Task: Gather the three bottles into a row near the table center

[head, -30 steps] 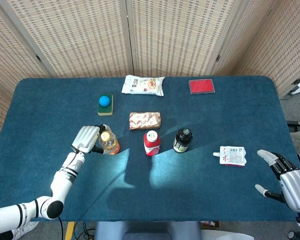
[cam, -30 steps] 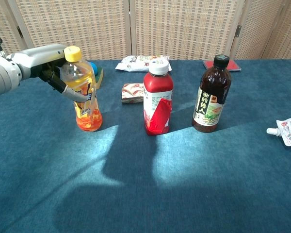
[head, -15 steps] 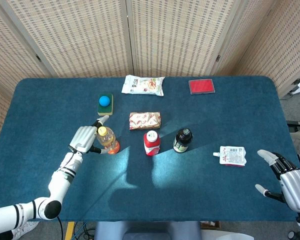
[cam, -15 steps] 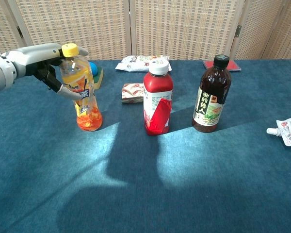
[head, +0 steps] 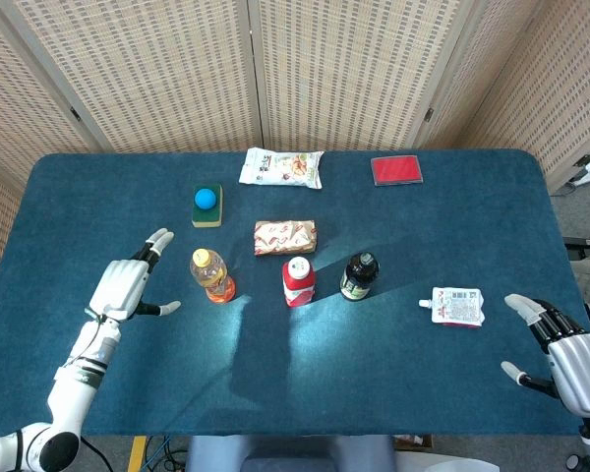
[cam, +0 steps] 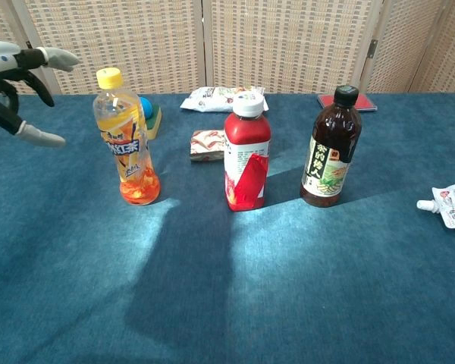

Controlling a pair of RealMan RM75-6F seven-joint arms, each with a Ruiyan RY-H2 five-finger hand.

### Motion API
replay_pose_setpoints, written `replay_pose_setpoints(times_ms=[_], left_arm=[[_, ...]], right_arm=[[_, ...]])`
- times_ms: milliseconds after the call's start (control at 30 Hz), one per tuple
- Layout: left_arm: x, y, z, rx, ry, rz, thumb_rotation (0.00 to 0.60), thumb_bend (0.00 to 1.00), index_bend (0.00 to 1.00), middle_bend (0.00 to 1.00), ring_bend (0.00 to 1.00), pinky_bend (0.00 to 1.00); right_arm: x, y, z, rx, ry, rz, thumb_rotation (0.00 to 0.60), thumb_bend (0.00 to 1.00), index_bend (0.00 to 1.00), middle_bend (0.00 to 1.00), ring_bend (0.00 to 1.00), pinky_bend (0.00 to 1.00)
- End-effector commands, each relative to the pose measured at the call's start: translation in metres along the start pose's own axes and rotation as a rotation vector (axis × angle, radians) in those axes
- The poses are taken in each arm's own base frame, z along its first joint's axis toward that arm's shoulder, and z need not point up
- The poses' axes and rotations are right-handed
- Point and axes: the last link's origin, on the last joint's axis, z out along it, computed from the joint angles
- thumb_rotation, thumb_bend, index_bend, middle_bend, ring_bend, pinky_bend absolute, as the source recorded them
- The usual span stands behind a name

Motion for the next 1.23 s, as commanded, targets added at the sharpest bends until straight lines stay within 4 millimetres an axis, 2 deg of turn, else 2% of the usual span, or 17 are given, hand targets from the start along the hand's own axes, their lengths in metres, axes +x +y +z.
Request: replay_pose_setpoints(times_ms=[33,267,467,667,833,1233], left_arm=[[0.004,-0.018,-0.027,0.001,0.051,0.057,0.600,0.05,0.00,0.04,0.28,0.59],[0.003,-0.043,-0.070,-0.018,0.147,0.190,0.600,0.05,0.02,0.06,0.28,0.59],[-0.007,-0.060,-0.119,-0.044,0.166,0.193,0.600,0.05,0.13,0.06,0.27,0.57],[-0.006,-0.073,-0.150,0.023,0.225,0.228,0.600,0.05,0.21,0.10,0.26,0.56],[-0.007,-0.079,-0.156,0.055,0.215,0.285,0.600,0.05,0.25,0.13,0.26,0.56],[-0.009,-0.081,-0.158,0.066,0.203,0.319,0.600,0.05,0.26,0.15,0.26,0.55]], right_arm=[[-0.001,0.001,0.001,-0.008,0.002,-0.005,0.600,0.00,0.17,0.22,0.19,0.42],[-0.004,0.004,0.004,-0.026,-0.021,-0.010,0.600,0.00,0.18,0.23,0.19,0.42],[-0.006,0.008,0.008,-0.044,-0.064,0.009,0.600,0.00,0.19,0.24,0.19,0.42],[-0.008,0.010,0.010,-0.058,-0.080,0.016,0.600,0.00,0.20,0.24,0.19,0.42],[-0.007,0.013,0.009,-0.079,-0.081,0.018,0.600,0.00,0.20,0.24,0.19,0.42],[-0.006,0.013,0.009,-0.080,-0.083,0.022,0.600,0.00,0.20,0.24,0.19,0.42]])
